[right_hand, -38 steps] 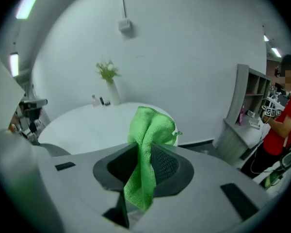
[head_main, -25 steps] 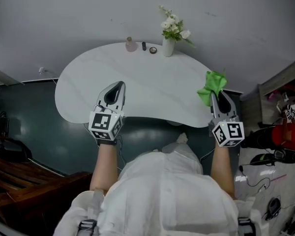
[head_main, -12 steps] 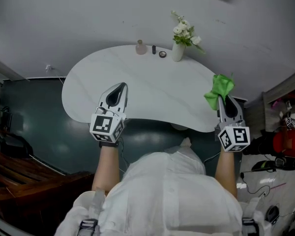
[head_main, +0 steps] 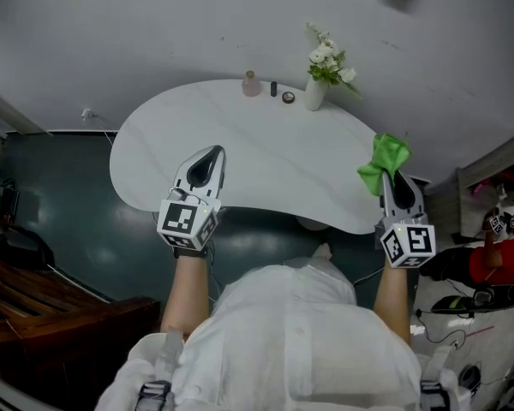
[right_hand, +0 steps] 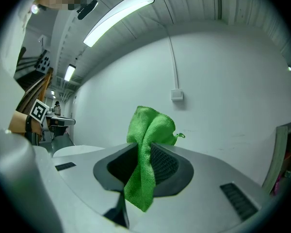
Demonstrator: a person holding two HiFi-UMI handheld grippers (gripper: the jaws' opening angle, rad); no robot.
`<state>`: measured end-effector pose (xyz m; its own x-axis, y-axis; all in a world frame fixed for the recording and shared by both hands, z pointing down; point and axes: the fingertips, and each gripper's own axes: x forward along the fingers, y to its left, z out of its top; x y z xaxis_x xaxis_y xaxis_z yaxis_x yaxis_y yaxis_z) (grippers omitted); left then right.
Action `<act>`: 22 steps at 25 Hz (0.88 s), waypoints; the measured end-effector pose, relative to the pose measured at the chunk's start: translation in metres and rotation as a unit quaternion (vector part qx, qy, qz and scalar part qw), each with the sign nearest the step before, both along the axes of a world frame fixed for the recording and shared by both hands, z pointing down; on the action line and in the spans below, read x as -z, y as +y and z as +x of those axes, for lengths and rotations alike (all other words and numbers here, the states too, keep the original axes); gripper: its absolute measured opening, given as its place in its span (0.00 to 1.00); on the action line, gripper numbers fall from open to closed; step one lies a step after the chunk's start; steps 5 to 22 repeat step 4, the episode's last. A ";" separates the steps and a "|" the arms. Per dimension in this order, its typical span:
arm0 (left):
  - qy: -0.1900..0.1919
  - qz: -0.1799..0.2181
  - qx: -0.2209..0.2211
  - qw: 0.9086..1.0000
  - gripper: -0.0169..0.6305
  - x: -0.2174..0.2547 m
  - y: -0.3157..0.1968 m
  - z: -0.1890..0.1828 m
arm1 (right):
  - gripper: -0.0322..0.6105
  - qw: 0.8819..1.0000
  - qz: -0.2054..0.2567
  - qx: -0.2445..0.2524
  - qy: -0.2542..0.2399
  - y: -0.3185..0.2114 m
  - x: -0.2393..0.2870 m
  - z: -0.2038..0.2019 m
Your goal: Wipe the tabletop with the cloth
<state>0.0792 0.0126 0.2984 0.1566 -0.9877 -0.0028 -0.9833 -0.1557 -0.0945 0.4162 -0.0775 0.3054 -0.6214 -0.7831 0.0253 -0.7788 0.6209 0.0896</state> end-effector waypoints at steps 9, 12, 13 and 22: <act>-0.004 -0.005 -0.003 1.000 0.06 -0.003 0.002 0.003 | 0.17 1.000 0.003 -0.001 0.001 0.002 0.000 -0.001; -0.004 -0.005 -0.003 1.000 0.06 -0.003 0.002 0.003 | 0.17 1.000 0.003 -0.001 0.001 0.002 0.000 -0.001; -0.004 -0.005 -0.003 1.000 0.06 -0.003 0.002 0.003 | 0.17 1.000 0.003 -0.001 0.001 0.002 0.000 -0.001; -0.004 -0.005 -0.003 1.000 0.06 -0.003 0.002 0.003 | 0.17 1.000 0.003 -0.001 0.001 0.002 0.000 -0.001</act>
